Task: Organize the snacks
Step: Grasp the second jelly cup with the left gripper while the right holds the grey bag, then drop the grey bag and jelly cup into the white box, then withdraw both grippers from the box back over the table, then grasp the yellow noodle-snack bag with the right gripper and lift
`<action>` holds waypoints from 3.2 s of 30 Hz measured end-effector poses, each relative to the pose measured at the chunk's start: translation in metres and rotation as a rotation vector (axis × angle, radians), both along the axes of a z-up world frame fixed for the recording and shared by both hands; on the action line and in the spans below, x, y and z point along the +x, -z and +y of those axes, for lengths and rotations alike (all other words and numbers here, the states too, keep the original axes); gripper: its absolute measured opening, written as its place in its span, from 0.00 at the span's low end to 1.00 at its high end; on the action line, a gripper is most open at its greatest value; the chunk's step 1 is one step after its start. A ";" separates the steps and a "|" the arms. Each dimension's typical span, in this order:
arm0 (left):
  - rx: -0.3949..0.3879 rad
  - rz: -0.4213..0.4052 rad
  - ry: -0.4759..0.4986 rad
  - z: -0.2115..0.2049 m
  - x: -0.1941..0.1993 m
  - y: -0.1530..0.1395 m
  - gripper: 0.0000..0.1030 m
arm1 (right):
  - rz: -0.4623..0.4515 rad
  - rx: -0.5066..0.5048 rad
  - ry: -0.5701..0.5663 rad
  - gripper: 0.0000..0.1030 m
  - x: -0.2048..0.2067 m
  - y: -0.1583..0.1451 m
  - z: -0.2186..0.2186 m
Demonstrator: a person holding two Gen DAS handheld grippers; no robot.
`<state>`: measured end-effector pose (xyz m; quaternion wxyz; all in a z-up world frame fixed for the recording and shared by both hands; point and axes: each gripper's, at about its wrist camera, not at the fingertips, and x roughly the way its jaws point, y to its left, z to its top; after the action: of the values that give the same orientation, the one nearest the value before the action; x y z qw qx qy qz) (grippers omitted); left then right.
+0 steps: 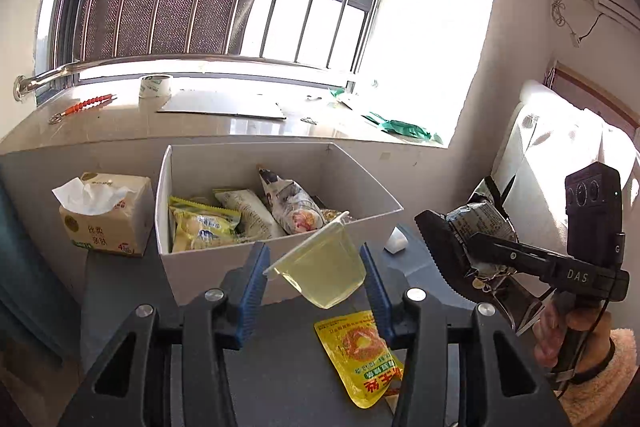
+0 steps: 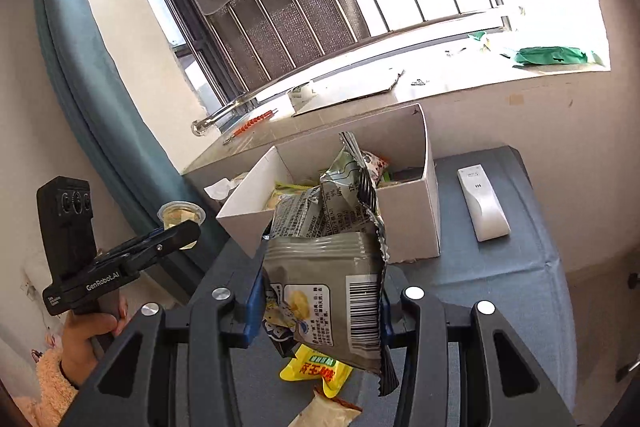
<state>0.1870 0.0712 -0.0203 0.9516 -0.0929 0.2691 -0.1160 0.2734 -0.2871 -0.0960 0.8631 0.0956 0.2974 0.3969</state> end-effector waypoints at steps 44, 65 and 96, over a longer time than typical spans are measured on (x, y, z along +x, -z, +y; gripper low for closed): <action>0.124 -0.069 -0.054 -0.019 -0.084 -0.009 1.00 | -0.029 -0.202 -0.029 1.00 -0.053 0.031 0.005; 0.073 0.019 -0.076 -0.032 -0.152 0.062 1.00 | 0.063 -0.363 -0.031 1.00 -0.070 0.095 0.051; 0.179 0.238 0.153 -0.103 -0.102 0.107 1.00 | 0.099 -0.273 0.037 0.34 -0.053 0.085 -0.013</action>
<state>0.0847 -0.0314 -0.1269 0.9059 -0.0001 0.3953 -0.1517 0.2206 -0.2997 -0.1814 0.8596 0.0025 0.3890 0.3314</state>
